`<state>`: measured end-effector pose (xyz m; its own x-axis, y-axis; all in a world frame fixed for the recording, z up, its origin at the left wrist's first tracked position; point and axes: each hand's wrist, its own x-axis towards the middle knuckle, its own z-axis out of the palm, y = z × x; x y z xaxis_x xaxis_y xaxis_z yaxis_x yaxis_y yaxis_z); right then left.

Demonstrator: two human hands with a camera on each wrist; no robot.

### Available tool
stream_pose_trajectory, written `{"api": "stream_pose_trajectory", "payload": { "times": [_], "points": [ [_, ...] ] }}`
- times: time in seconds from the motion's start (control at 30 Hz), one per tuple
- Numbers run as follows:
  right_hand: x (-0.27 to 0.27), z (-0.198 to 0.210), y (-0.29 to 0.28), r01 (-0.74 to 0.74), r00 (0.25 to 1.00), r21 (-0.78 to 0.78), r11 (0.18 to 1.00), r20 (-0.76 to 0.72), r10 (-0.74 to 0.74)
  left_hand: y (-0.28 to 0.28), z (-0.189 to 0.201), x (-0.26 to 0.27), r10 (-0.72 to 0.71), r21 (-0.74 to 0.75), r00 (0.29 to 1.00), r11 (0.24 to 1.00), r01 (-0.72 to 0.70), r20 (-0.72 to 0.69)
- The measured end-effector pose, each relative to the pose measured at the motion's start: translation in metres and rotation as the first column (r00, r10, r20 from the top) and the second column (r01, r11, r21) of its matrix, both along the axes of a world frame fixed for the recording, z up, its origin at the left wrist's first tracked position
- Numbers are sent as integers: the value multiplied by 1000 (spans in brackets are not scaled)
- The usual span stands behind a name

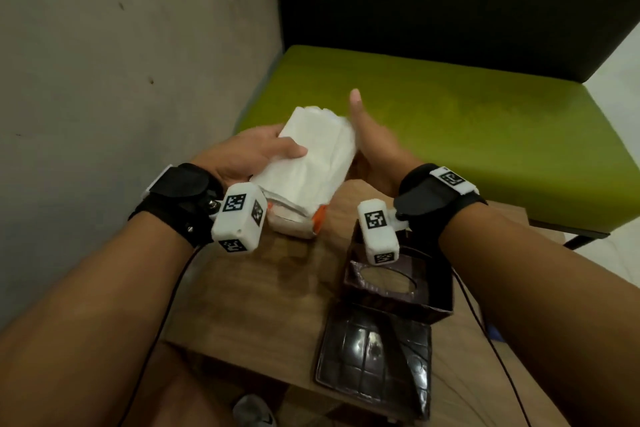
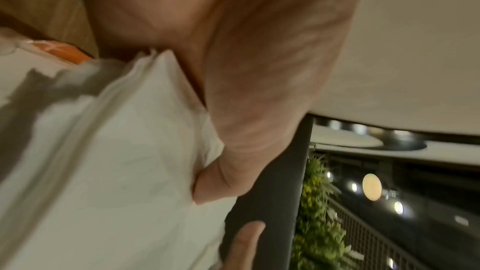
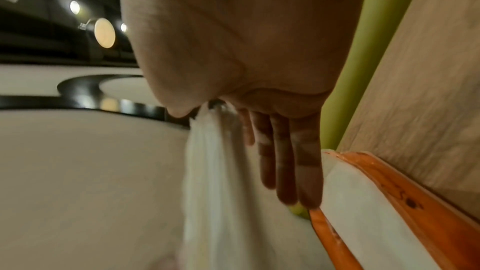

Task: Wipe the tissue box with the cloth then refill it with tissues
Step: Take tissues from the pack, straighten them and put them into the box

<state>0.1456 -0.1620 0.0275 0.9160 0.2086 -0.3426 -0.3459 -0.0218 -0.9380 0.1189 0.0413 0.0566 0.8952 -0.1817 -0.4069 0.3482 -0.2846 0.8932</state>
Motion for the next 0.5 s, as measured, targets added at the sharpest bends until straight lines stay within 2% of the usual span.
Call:
{"api": "stream_pose_trajectory", "payload": {
  "times": [0.07, 0.2, 0.3, 0.43, 0.5],
  "points": [
    [-18, 10, -14, -23, 998, 46, 999, -50, 25, -9, -5, -11, -56, -16, 998, 998, 56, -26],
    [-52, 14, -39, -159, 985, -64, 985, -83, 154, -29, -16, -36, -160, -44, 985, 987, 158, -64],
    [-76, 12, -51, -203, 976, -164, 965, -117, 185, -43, -18, -54, -197, -62, 979, 979, 194, -51],
    [-102, 3, -64, -132, 987, -208, 969, -119, 109, -58, -21, -73, -145, -124, 988, 983, 136, -62],
    [-113, -3, -68, -27, 995, -175, 984, -98, 10, -64, -19, -82, -115, -180, 986, 979, 93, -117]
  ]
}}
